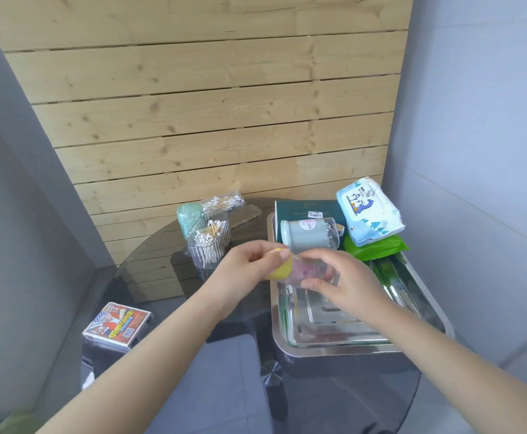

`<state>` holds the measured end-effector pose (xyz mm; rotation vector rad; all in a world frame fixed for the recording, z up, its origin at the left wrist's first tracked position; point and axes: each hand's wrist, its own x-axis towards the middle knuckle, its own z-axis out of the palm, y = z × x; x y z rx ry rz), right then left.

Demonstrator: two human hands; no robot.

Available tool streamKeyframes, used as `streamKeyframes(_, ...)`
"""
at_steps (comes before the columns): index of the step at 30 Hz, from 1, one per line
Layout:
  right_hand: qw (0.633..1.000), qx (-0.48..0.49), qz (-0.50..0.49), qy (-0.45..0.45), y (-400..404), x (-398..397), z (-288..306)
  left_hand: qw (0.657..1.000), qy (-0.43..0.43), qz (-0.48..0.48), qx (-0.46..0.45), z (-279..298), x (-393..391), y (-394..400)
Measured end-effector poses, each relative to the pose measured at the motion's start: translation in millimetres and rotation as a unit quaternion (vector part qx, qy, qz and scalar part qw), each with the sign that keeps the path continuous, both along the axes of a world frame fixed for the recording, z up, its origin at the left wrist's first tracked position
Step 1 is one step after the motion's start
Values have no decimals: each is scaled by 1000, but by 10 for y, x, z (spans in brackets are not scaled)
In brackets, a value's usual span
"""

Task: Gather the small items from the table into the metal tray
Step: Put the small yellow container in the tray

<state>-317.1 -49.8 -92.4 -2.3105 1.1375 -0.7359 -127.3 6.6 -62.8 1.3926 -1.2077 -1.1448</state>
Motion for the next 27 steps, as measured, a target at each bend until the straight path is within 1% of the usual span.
streamKeyframes(1,1000,6,-12,5,-31,-89,-18,1000,13,-12,-4,-13,-77,-28)
streamKeyframes(3,999,39,-22,7,-91,-292,-62,999,8,-32,-16,-62,-262,-113)
streamKeyframes(5,997,77,-22,12,-119,-498,-99,999,-18,-43,-28,-123,-478,-211)
streamKeyframes(7,995,95,-26,29,-126,-631,-119,997,-53,-41,-34,-188,-667,-294)
streamKeyframes(10,993,92,-62,45,-213,-777,-183,993,-112,-13,-47,-303,-928,-412)
streamKeyframes(14,987,102,-114,42,-376,-869,-262,986,-153,27,-60,-448,-1173,-512)
streamKeyframes(16,984,121,-132,26,-411,-898,-277,988,-146,28,-50,-490,-1260,-543)
streamKeyframes(19,976,150,-152,-29,-414,-915,-276,988,-147,11,-42,-509,-1343,-592)
streamKeyframes(22,971,125,-192,-72,-429,-916,-285,987,-155,-17,-38,-507,-1409,-607)
streamKeyframes(24,971,90,-209,-78,-457,-925,-283,988,-148,-26,-29,-514,-1447,-585)
streamKeyframes(25,973,65,-213,-67,-474,-936,-289,989,-140,-26,-26,-522,-1459,-576)
streamKeyframes(27,977,-4,-211,-13,-506,-944,-303,993,-118,-18,-25,-529,-1451,-568)
